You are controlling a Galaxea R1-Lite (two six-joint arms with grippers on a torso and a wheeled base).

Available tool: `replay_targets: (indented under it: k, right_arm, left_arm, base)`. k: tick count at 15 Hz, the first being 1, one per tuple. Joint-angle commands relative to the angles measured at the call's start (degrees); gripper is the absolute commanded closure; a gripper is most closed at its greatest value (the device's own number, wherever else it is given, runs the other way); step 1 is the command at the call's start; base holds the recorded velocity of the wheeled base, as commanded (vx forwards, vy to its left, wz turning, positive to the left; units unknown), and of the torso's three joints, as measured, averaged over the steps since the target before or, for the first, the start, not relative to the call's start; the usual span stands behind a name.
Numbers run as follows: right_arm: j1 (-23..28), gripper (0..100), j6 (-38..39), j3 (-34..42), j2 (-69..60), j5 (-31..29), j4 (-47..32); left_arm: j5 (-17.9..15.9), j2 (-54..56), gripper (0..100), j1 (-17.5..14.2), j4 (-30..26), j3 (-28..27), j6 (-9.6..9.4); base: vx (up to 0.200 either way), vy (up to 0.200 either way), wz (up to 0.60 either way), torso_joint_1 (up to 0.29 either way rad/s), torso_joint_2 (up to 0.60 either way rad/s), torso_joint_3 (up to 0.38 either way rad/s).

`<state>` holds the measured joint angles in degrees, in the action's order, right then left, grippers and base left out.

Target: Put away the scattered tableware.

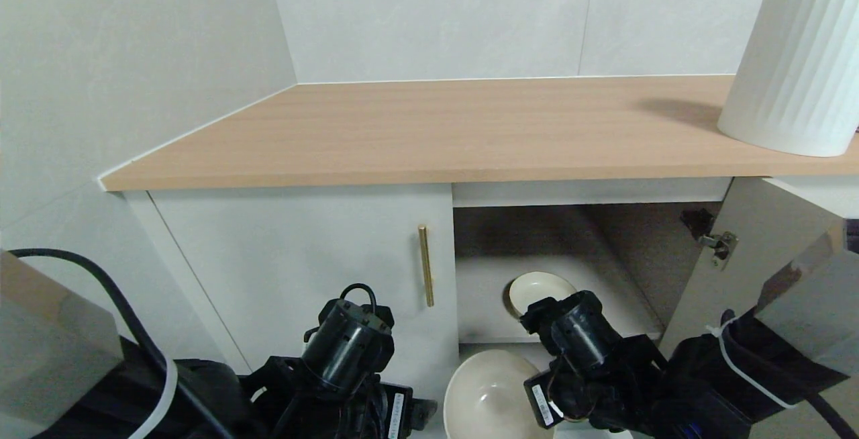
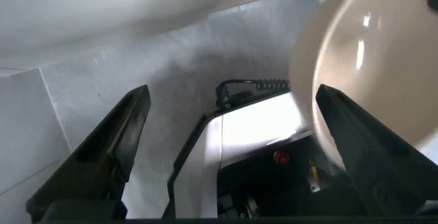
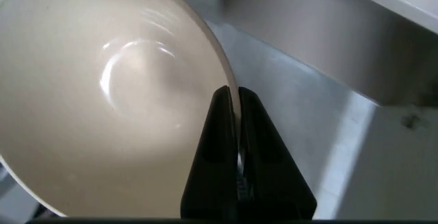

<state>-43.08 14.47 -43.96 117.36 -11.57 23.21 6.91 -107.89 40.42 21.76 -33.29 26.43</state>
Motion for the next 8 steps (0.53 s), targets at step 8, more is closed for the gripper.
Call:
replay_targets:
  k: [8]
  right_arm:
    - [8.19,100,7.77,-10.88,5.95,-5.57,-1.59]
  left_arm:
    - [1.17,0.22,0,0.01,0.04,-0.11,-0.06]
  base:
    - [0.0,0.0,0.0,0.0,0.0,0.0]
